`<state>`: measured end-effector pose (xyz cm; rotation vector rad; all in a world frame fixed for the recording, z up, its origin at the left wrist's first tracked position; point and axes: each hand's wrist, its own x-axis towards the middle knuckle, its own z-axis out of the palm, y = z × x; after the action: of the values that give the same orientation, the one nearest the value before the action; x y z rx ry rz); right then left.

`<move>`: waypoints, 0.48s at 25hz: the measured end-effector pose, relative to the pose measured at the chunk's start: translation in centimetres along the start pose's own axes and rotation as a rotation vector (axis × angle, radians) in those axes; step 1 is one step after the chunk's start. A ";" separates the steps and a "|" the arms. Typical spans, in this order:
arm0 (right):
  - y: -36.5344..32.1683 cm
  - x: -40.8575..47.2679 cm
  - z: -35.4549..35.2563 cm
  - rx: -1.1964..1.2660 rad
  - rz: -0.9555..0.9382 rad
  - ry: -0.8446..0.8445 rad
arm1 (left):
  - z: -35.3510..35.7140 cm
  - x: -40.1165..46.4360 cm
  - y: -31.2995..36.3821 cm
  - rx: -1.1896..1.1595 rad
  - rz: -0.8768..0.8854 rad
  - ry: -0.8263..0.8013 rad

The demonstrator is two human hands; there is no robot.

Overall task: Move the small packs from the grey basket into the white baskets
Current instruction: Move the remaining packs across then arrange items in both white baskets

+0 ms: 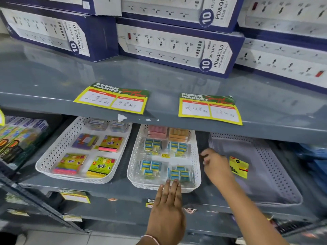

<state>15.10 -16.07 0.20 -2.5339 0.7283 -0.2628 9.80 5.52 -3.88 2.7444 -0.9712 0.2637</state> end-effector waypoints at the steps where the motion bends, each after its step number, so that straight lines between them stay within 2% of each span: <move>1: 2.5 0.6 -1.2 0.046 0.030 0.059 | -0.2 0.1 1.1 -0.006 0.027 -0.018; 3: 7.2 2.0 -2.9 0.042 0.091 0.052 | -0.3 0.3 3.2 -0.027 0.130 -0.057; 7: 15.2 4.2 -4.0 -0.082 0.143 -0.145 | 0.1 1.2 9.6 -0.046 0.373 -0.097; 9: 17.4 5.2 -4.1 -0.049 0.119 -0.214 | 0.2 1.9 12.4 -0.011 0.412 -0.141; 12: 19.7 6.6 -4.4 0.064 0.099 -0.312 | 0.6 2.8 15.6 0.018 0.363 -0.222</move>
<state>10.47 -35.95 -5.60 -2.3929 0.7048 0.1387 2.07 -8.19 -1.53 2.6374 -1.5328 0.0221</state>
